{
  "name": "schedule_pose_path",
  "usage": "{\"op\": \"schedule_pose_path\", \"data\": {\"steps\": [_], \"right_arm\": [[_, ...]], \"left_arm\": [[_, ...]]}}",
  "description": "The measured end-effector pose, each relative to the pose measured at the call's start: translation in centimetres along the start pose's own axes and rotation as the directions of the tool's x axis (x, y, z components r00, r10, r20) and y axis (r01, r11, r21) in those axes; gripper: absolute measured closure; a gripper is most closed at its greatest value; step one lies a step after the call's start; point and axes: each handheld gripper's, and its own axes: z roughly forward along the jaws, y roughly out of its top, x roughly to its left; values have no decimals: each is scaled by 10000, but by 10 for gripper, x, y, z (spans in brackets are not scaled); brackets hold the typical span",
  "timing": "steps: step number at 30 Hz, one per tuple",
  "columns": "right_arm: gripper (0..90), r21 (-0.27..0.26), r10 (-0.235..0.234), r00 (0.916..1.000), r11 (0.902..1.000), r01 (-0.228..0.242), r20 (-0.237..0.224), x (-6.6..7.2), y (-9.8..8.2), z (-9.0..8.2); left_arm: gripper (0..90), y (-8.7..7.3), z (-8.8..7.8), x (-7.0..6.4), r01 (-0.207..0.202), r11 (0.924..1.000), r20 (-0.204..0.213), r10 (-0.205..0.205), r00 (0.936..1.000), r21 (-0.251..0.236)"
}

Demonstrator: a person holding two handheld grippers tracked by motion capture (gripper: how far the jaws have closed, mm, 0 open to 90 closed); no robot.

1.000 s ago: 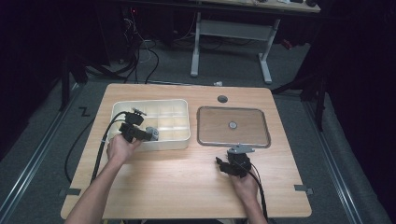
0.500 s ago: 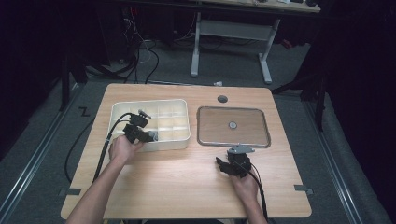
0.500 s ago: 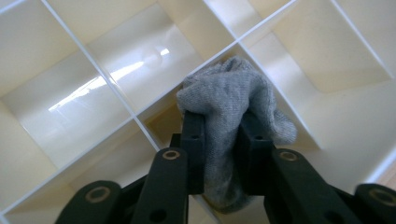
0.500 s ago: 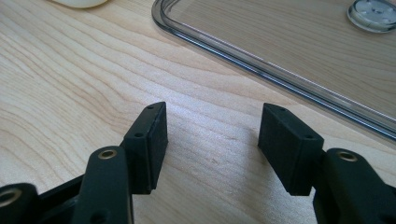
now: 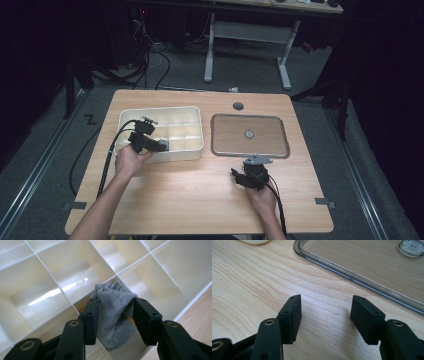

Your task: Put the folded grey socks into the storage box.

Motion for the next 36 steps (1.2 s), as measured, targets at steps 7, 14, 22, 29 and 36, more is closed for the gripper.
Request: {"op": "schedule_pose_path", "data": {"steps": [7,14,22,29,36], "right_arm": [[427,0,2,10000,10000,-2,2,0,0,0],[427,-3,5,10000,10000,-5,6,0,0,0],[427,0,-1,10000,10000,1,2,0,0,0],[427,-1,2,10000,10000,-2,0,0,0,0],[427,-1,3,10000,10000,-3,0,0,0,0]], "left_arm": [[612,1,-3,-2,109,9968,-106,-118,9999,-794],[761,1,1,0,132,9964,-281,-156,9995,-835],[817,0,7,-1,-201,9990,-822,167,9965,-410],[829,-1,15,4,-97,9997,-977,118,9951,221],[808,-3,15,6,-136,9999,-922,140,9956,45]]}}
